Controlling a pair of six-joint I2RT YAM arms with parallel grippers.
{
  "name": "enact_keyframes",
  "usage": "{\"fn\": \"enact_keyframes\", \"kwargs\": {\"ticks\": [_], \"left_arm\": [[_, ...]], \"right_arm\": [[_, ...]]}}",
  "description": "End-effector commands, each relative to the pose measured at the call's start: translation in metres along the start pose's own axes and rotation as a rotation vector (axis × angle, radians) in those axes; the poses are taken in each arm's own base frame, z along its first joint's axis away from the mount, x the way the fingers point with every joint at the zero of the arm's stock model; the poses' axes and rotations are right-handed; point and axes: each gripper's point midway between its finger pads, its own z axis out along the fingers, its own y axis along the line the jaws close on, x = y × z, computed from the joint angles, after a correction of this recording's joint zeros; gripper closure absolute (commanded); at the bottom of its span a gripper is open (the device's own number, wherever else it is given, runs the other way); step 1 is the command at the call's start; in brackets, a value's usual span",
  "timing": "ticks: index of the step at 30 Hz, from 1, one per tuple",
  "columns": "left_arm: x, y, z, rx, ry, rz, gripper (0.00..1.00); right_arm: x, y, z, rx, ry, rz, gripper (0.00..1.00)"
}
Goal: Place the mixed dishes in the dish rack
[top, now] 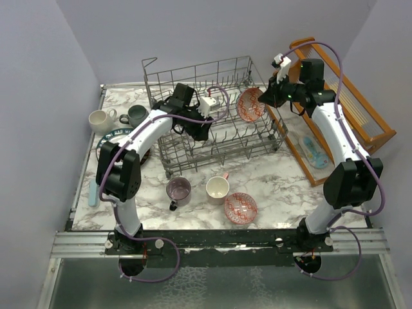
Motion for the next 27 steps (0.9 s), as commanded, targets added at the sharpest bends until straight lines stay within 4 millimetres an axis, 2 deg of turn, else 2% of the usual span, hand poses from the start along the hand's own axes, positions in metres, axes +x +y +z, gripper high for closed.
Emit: {"fn": "enact_keyframes", "kwargs": {"ticks": [1, 4, 7, 9, 11, 20, 27], "left_arm": [[0.004, -0.010, 0.012, 0.079, -0.003, 0.008, 0.49], [0.009, -0.008, 0.019, 0.086, 0.011, -0.002, 0.54], [0.010, -0.007, 0.022, 0.090, 0.016, -0.009, 0.66], [0.010, -0.007, 0.023, 0.092, 0.019, -0.012, 0.80], [0.010, -0.004, 0.024, 0.083, 0.023, -0.015, 1.00], [0.015, 0.028, 0.031, -0.018, 0.002, -0.067, 1.00], [0.022, 0.049, 0.037, -0.077, -0.004, -0.086, 1.00]], "right_arm": [[-0.023, 0.005, -0.009, -0.025, -0.076, -0.026, 0.99], [-0.022, 0.005, -0.010, -0.026, -0.076, -0.022, 0.99], [-0.021, 0.004, -0.011, -0.025, -0.076, -0.020, 0.99], [-0.022, 0.004, -0.012, -0.024, -0.077, -0.021, 0.99], [-0.022, 0.003, -0.012, -0.022, -0.077, -0.020, 0.99], [-0.001, -0.004, -0.006, 0.002, -0.040, 0.001, 0.99], [0.015, -0.001, 0.001, -0.021, -0.020, 0.032, 0.99]]}}
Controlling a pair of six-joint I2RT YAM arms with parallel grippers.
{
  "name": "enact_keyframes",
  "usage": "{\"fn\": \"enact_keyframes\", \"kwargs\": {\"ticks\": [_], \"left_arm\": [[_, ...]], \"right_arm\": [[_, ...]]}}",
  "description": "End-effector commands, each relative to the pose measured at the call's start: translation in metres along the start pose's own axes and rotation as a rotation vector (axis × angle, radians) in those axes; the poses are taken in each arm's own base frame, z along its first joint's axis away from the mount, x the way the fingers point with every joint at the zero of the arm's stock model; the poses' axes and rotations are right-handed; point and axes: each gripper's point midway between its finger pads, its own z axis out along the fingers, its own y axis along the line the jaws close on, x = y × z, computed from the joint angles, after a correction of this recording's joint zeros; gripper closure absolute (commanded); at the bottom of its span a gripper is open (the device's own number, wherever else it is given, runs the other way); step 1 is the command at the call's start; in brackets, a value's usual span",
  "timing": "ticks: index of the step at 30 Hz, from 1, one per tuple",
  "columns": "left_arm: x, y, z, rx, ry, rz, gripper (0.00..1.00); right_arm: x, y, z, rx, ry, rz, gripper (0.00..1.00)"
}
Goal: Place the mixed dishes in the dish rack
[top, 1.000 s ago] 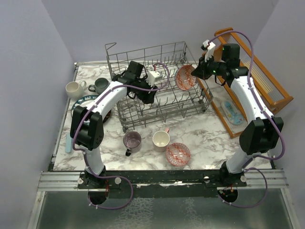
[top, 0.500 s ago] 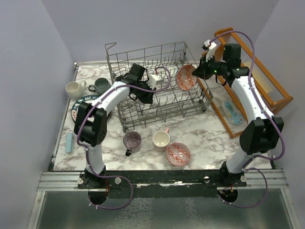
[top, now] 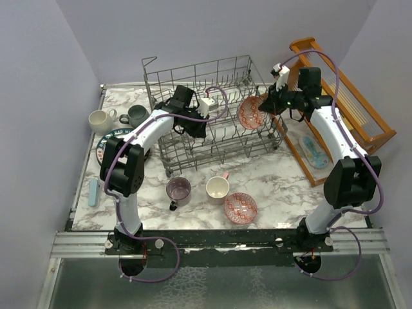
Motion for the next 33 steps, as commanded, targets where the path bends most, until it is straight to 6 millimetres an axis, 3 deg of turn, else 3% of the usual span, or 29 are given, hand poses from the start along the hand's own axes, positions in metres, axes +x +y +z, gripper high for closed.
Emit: {"fn": "enact_keyframes", "kwargs": {"ticks": [1, 14, 33], "left_arm": [[0.007, 0.038, 0.015, -0.100, -0.017, -0.016, 1.00], [0.041, 0.076, 0.034, -0.229, 0.071, -0.059, 1.00], [0.072, 0.099, 0.048, -0.325, 0.134, -0.085, 1.00]], "right_arm": [[-0.019, 0.003, -0.005, -0.013, -0.074, -0.031, 0.99], [-0.009, 0.010, -0.003, -0.045, -0.071, -0.010, 0.99], [-0.009, 0.012, -0.004, -0.051, -0.072, -0.007, 0.99]]}}
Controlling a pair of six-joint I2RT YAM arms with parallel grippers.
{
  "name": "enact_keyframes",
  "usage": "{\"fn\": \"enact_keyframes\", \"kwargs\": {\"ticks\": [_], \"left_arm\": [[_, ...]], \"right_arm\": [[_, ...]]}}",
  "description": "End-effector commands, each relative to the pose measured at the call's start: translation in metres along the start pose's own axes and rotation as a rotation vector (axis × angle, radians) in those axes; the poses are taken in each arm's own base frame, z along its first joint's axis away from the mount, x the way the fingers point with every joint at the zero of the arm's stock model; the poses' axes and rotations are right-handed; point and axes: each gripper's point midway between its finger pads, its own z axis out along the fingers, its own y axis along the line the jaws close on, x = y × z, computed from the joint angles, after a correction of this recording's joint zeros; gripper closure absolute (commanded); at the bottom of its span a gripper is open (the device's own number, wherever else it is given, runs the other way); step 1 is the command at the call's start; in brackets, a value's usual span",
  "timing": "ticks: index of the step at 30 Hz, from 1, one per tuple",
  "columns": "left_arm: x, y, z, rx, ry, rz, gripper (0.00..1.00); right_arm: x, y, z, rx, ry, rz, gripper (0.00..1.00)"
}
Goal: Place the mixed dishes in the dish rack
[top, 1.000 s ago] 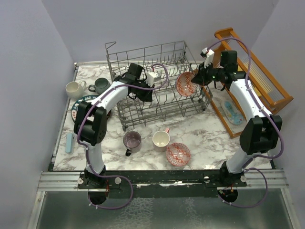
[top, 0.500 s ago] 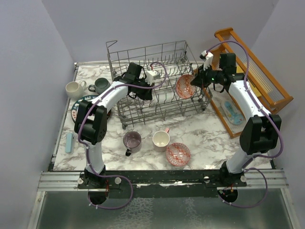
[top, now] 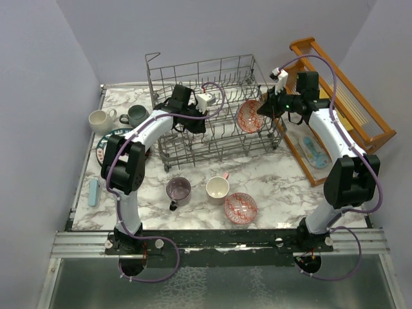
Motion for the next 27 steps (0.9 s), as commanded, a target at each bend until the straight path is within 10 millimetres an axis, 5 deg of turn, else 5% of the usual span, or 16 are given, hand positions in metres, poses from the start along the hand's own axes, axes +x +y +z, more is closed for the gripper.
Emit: {"fn": "enact_keyframes", "kwargs": {"ticks": [1, 27], "left_arm": [[0.078, 0.074, 0.036, -0.260, 0.191, -0.011, 1.00], [0.109, 0.094, 0.060, -0.328, 0.247, -0.073, 1.00]], "right_arm": [[-0.026, 0.010, -0.012, -0.026, -0.083, -0.042, 0.99], [-0.027, 0.012, -0.014, -0.030, -0.087, -0.043, 0.99]]}}
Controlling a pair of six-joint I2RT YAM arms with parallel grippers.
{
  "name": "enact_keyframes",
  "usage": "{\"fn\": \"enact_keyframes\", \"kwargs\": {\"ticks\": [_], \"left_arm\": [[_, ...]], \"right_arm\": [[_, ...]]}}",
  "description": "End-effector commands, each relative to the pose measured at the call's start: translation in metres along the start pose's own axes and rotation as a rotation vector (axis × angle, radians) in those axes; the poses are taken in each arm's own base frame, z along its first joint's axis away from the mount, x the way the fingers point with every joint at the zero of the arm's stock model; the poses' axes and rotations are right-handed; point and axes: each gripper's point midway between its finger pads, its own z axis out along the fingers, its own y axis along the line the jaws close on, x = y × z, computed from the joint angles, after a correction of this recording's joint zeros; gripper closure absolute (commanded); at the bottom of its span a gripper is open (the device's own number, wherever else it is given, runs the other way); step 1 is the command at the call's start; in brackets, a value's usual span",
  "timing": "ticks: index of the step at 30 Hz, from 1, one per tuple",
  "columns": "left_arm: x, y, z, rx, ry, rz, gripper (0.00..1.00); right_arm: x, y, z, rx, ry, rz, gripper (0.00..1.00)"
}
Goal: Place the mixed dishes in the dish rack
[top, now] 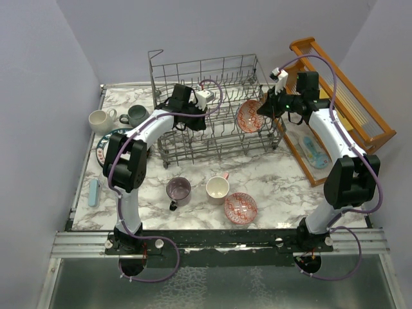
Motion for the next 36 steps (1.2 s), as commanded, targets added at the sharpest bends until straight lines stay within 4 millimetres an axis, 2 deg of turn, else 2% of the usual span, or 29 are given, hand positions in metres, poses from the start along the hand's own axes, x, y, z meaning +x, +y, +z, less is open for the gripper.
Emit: {"fn": "enact_keyframes", "kwargs": {"ticks": [1, 5, 9, 14, 17, 21, 28, 34, 36], "left_arm": [[0.109, 0.083, 0.048, -0.286, 0.263, 0.001, 1.00], [0.105, 0.080, 0.048, -0.272, 0.252, -0.002, 1.00], [0.079, 0.068, 0.037, -0.247, 0.168, -0.006, 1.00], [0.041, 0.040, 0.015, -0.158, 0.055, 0.002, 1.00], [0.029, 0.019, 0.008, -0.101, 0.006, 0.009, 0.90], [0.017, 0.003, -0.002, -0.067, -0.038, 0.005, 0.80], [-0.009, -0.008, -0.026, -0.067, -0.130, -0.007, 0.69], [-0.031, -0.013, -0.056, -0.112, -0.244, -0.013, 0.54], [-0.039, -0.016, -0.069, -0.125, -0.288, -0.009, 0.53]], "right_arm": [[-0.027, 0.011, -0.013, -0.023, -0.085, -0.044, 0.99], [-0.028, 0.012, -0.014, -0.023, -0.087, -0.045, 0.99], [-0.030, 0.014, -0.015, -0.033, -0.090, -0.049, 0.99], [-0.037, 0.017, -0.021, -0.028, -0.107, -0.069, 0.99], [-0.039, 0.018, -0.022, -0.028, -0.110, -0.072, 0.99], [-0.040, 0.017, -0.023, -0.027, -0.110, -0.075, 0.99], [-0.046, 0.018, -0.026, -0.019, -0.117, -0.090, 0.99], [-0.053, 0.014, -0.032, 0.014, -0.119, -0.116, 0.99], [-0.056, 0.012, -0.034, 0.031, -0.120, -0.129, 0.99]]}}
